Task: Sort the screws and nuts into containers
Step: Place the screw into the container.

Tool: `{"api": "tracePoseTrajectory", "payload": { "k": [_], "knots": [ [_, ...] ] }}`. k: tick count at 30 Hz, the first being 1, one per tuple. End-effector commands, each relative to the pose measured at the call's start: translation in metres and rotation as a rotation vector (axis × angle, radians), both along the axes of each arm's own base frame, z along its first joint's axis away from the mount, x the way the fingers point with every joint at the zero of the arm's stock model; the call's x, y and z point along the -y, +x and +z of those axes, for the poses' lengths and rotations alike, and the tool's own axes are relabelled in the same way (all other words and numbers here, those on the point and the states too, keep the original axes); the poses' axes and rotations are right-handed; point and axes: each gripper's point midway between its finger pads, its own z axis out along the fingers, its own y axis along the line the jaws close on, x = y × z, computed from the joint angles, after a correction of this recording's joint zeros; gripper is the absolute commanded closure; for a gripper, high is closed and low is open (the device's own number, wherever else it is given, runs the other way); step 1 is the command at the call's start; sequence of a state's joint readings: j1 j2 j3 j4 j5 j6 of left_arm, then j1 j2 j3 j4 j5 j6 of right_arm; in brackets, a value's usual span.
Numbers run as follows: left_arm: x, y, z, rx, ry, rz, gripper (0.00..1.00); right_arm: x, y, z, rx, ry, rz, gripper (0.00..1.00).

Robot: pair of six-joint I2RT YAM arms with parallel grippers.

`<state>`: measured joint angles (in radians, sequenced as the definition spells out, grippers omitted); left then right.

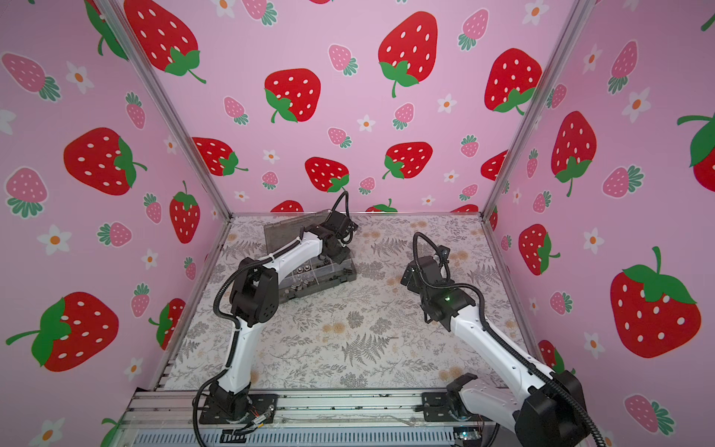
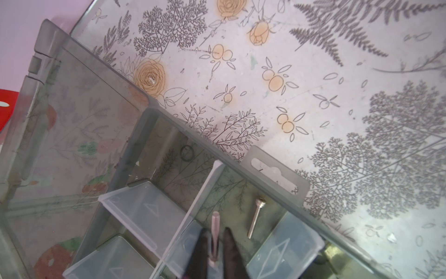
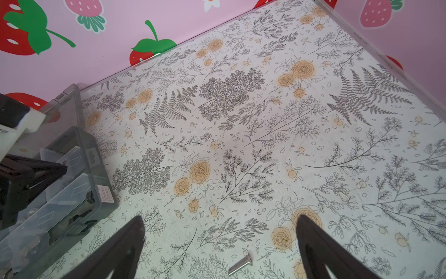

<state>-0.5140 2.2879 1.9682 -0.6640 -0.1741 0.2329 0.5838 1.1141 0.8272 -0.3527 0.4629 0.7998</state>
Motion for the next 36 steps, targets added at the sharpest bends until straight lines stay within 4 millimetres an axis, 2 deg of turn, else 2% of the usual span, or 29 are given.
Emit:
{"api": "tracePoseTrajectory", "payload": {
  "k": [1,3,8,11,16,22,25,30,36],
  "knots": [
    [0.001,0.004,0.018,0.019,-0.014,-0.013,0.70,0.005,-0.001,0.003,0.011,0.006,-0.018,0.00],
    [0.003,0.004,0.022,0.023,-0.024,-0.013,0.65,0.005,-0.001,0.004,0.011,0.005,-0.017,0.00],
    [0.007,-0.004,0.038,0.022,-0.057,-0.015,0.65,0.006,-0.002,0.004,0.007,-0.001,-0.017,0.00],
    [0.014,-0.016,0.057,0.036,-0.093,-0.022,0.64,0.005,-0.002,0.005,0.010,0.002,-0.014,0.00],
    [0.035,-0.053,0.089,0.071,-0.153,-0.059,0.61,0.007,-0.002,0.005,0.013,0.007,-0.022,0.00],
    [0.068,-0.117,0.106,0.066,-0.271,-0.129,0.60,0.016,-0.001,-0.001,-0.015,0.009,-0.045,0.00],
    [0.090,-0.153,0.104,0.055,-0.337,-0.201,0.60,0.023,0.000,-0.008,-0.044,0.016,-0.059,0.00],
    [0.119,-0.204,0.083,-0.015,-0.371,-0.292,0.59,0.037,0.001,-0.019,-0.088,0.021,-0.074,0.00],
    [0.153,-0.245,0.051,-0.083,-0.306,-0.387,0.60,0.060,-0.001,-0.032,-0.146,-0.011,-0.125,0.00]
  ]
}}
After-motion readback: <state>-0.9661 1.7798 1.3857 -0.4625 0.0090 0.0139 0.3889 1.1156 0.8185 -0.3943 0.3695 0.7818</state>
